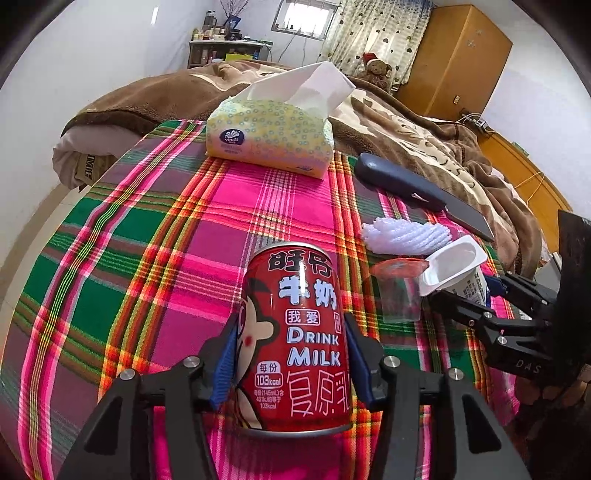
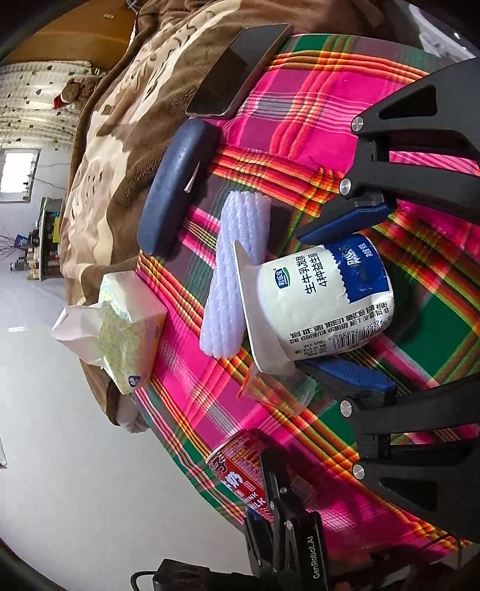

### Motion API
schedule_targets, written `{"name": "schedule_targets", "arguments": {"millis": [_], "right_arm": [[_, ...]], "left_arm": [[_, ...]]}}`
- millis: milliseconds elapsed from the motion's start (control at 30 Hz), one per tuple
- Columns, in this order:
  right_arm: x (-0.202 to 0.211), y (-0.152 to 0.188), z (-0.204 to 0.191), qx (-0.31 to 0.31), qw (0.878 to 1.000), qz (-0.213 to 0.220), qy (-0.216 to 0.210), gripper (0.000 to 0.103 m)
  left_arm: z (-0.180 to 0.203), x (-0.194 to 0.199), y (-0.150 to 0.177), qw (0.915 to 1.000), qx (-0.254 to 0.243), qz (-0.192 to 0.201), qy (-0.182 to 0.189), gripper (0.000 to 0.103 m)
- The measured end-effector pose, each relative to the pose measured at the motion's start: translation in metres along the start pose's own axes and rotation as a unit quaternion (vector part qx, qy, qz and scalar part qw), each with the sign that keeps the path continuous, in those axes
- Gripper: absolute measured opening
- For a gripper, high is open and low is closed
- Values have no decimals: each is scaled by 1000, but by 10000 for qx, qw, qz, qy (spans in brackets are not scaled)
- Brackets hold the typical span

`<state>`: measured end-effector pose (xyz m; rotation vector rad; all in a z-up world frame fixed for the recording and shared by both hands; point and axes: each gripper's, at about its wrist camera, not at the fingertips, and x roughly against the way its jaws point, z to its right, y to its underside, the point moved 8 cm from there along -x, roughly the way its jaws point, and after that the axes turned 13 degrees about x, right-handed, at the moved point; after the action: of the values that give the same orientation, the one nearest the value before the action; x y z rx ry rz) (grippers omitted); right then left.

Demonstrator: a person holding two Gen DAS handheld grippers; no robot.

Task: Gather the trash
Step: 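Lift the can and yogurt cup and carry both over the white bin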

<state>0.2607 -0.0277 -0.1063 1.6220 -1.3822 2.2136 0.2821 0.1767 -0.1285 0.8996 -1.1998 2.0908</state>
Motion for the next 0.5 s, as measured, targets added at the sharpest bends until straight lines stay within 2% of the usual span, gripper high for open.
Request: {"name": "schedule_targets", "arguments": {"millis": [500], "right_arm": [[44,22,7,-689,9969,386,59,62]], "left_arm": [[44,40,28,9989,-339,182,278,52]]}}
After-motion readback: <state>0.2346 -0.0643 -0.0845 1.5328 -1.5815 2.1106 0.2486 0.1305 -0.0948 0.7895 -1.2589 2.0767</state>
